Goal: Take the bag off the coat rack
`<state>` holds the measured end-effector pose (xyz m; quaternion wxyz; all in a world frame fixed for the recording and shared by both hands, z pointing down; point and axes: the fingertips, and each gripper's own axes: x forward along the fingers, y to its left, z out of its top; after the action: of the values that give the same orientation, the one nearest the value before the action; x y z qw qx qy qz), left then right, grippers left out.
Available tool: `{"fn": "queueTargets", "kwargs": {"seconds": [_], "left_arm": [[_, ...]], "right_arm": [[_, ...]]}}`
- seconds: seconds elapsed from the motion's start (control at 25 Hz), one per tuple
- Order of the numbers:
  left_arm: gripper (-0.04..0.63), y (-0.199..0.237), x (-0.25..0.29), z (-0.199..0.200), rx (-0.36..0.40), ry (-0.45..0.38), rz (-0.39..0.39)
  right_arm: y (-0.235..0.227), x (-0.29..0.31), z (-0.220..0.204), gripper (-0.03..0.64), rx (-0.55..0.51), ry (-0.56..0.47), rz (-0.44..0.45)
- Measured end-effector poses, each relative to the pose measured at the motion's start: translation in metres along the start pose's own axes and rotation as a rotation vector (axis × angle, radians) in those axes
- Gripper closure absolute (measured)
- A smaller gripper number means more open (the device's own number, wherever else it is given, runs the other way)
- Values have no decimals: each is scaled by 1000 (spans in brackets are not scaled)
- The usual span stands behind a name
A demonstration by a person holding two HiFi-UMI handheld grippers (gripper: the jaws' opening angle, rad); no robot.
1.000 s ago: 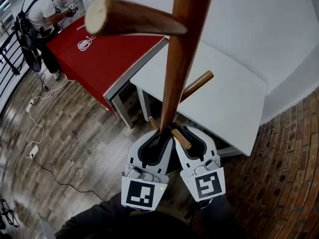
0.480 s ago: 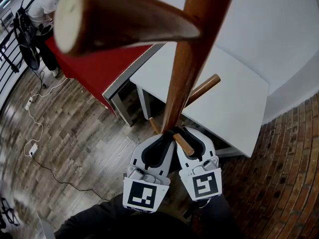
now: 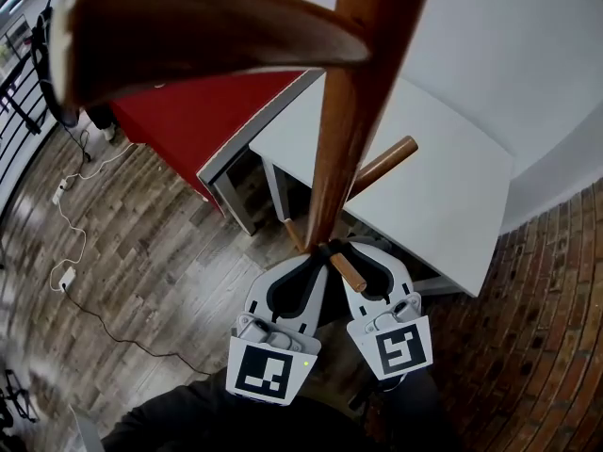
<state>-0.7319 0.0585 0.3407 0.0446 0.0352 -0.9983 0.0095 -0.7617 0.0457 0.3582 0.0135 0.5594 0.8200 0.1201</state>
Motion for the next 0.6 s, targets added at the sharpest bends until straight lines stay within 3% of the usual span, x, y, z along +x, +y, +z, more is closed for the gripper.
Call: {"fn": "queueTargets", "kwargs": {"seconds": [0.6], "left_arm": [[552, -42, -28, 41, 38, -50, -91]], "right_arm": [[-2, -50, 40, 592, -16, -64, -115]]}}
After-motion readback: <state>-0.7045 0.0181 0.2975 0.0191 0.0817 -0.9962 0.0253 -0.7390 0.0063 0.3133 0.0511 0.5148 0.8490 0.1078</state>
